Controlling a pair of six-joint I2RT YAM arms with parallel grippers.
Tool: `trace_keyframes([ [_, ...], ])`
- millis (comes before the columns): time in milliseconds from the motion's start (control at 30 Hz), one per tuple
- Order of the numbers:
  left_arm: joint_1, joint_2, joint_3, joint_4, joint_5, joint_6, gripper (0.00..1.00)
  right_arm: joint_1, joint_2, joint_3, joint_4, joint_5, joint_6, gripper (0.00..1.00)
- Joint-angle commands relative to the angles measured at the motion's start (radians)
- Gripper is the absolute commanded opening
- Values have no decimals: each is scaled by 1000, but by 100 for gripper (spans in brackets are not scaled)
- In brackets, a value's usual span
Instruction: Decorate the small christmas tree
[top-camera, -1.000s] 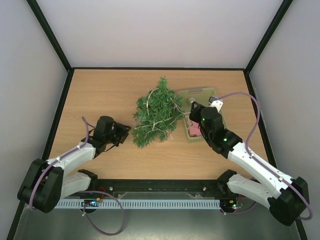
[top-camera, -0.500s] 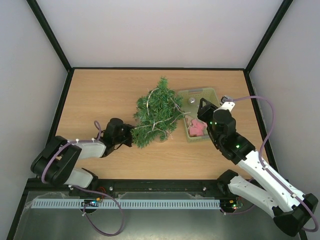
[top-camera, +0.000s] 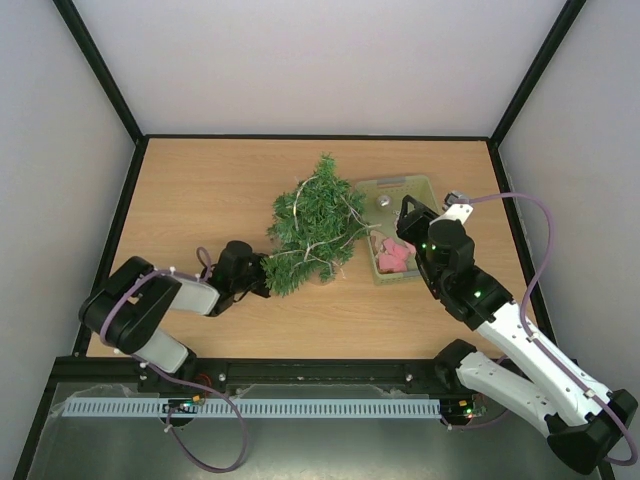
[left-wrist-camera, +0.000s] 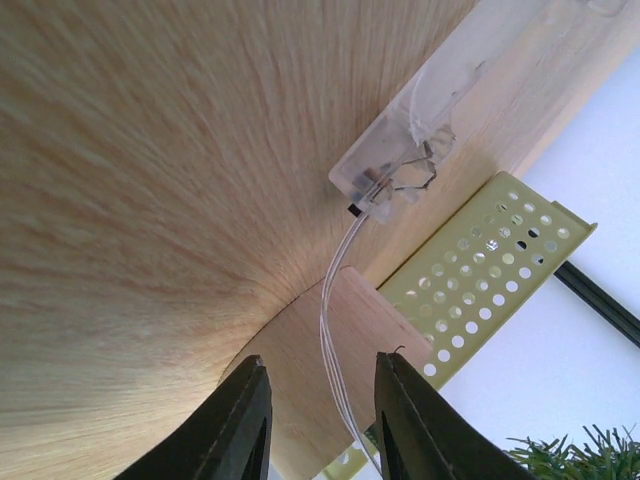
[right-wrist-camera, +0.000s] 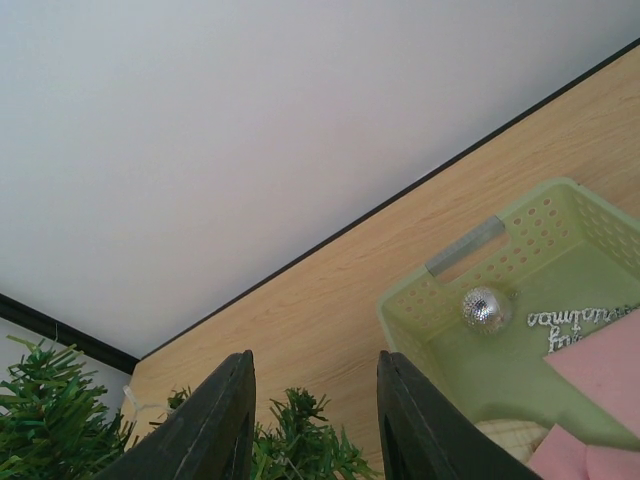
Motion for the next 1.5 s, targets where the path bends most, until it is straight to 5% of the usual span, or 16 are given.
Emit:
trace_keyframes([
  [0, -4, 37, 6, 94, -9, -37, 30, -3, -11, 29, -15, 17, 2, 32],
  [633, -10, 118, 29, 191, 13, -97, 15, -3, -17, 45, -11, 44, -34, 32],
  [767, -11, 97, 25, 182, -11, -85, 2, -3, -9, 58, -14, 43, -45, 32],
  [1000, 18, 20, 8, 175, -74, 10, 2, -3, -18, 59, -18, 44, -56, 32],
  [1467, 6, -101, 27, -102, -77, 69, 8, -3, -41, 33, -12, 46, -49, 32],
])
